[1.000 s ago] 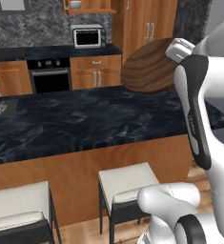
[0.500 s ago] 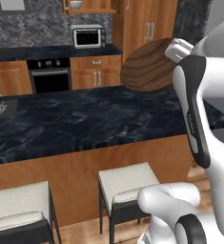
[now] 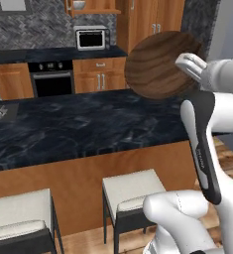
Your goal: Pick up the bowls from the cabinet and place each bowl in front of a stool on the dining counter.
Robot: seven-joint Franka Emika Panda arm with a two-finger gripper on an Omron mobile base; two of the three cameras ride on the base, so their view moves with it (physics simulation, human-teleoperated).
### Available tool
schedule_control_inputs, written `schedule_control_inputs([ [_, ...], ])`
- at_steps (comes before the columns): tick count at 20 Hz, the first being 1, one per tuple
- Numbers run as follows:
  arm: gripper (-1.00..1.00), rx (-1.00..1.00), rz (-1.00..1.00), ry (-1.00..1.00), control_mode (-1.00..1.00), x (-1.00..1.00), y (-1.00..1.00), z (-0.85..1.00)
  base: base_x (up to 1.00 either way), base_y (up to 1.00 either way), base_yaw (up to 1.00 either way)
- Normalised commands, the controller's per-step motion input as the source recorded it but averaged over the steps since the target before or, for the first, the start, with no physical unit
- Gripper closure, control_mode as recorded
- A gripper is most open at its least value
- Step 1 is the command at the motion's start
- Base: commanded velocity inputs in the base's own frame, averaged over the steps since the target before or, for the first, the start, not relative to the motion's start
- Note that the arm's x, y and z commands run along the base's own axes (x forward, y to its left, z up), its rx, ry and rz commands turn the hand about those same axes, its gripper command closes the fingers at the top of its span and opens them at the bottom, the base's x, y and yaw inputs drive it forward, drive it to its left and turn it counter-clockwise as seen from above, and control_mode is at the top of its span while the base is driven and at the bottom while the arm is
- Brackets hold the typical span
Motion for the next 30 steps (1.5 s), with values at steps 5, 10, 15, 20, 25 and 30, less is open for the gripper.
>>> schedule_control_inputs([
  [5,1.0,0.16,0.04,0.02,-1.0,0.1,-0.06,-0.06,0.0,0.0,0.0],
  [10,1.0,0.22,0.04,0.39,-1.0,0.16,-0.17,0.0,0.0,0.0,0.0],
  [15,1.0,0.16,0.1,0.42,-1.0,0.14,-0.06,-0.03,0.0,0.0,0.0],
  [20,1.0,0.07,0.1,0.01,-1.0,0.12,0.0,-0.43,0.0,0.0,0.0],
  [25,1.0,0.05,0.05,-0.15,-1.0,0.17,0.0,-0.53,0.0,0.0,0.0],
  [30,1.0,0.01,0.02,0.0,-1.0,0.32,0.02,-0.35,0.0,0.0,0.0],
])
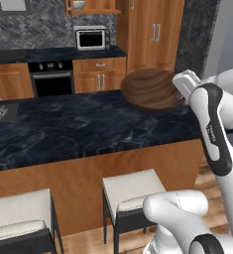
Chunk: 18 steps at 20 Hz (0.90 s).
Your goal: Pick up the bowls from the cabinet and place each bowl in front of a stool on the dining counter.
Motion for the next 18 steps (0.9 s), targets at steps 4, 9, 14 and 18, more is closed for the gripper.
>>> schedule_control_inputs([
  [4,1.0,0.01,0.03,0.06,-1.0,0.34,0.01,-0.27,0.0,0.0,0.0],
  [9,1.0,0.01,0.06,0.14,-1.0,0.44,0.01,-0.41,0.0,0.0,0.0],
  [14,1.0,0.02,0.08,0.06,-1.0,0.44,0.04,-0.5,0.0,0.0,0.0],
  [18,1.0,0.03,0.08,0.06,-1.0,0.42,0.01,-0.39,0.0,0.0,0.0],
])
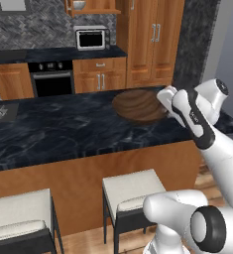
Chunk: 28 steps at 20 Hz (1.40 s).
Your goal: Pick up the bowls from the cabinet and place each bowl in front of a stool on the dining counter.
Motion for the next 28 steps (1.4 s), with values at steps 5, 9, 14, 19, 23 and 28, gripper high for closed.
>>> schedule_control_inputs([
  [5,1.0,0.0,0.07,0.03,-1.0,0.43,0.04,-0.42,0.0,0.0,0.0],
  [9,1.0,0.0,0.06,0.01,-1.0,0.45,0.04,-0.41,0.0,0.0,0.0],
  [14,1.0,0.0,0.05,0.0,-1.0,0.47,0.03,-0.42,0.0,0.0,0.0],
  [19,1.0,0.0,0.04,0.0,-1.0,0.48,0.01,-0.38,0.0,0.0,0.0],
  [23,1.0,0.0,0.04,0.0,-1.0,0.49,0.0,-0.33,0.0,0.0,0.0],
  [28,1.0,0.0,0.03,0.0,-1.0,0.53,0.0,-0.3,0.0,0.0,0.0],
])
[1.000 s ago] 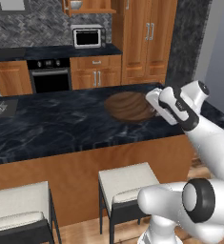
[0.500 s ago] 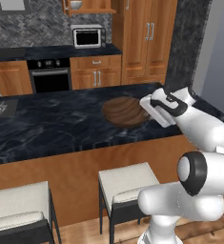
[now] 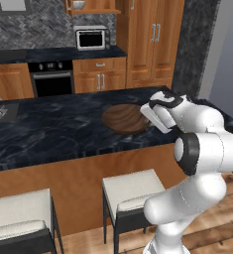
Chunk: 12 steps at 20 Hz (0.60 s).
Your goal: Pick up the bowls from the cabinet and place each bowl in front of a stool on the dining counter.
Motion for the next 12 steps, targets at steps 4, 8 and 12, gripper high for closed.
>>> schedule_control_inputs([
  [4,1.0,0.0,0.02,0.0,-1.0,0.48,0.0,-0.28,0.0,0.0,0.0],
  [8,1.0,0.0,0.02,0.0,-1.0,0.45,0.0,-0.26,0.0,0.0,0.0],
  [12,1.0,0.0,0.02,0.0,-1.0,0.29,0.01,-0.16,0.0,0.0,0.0],
])
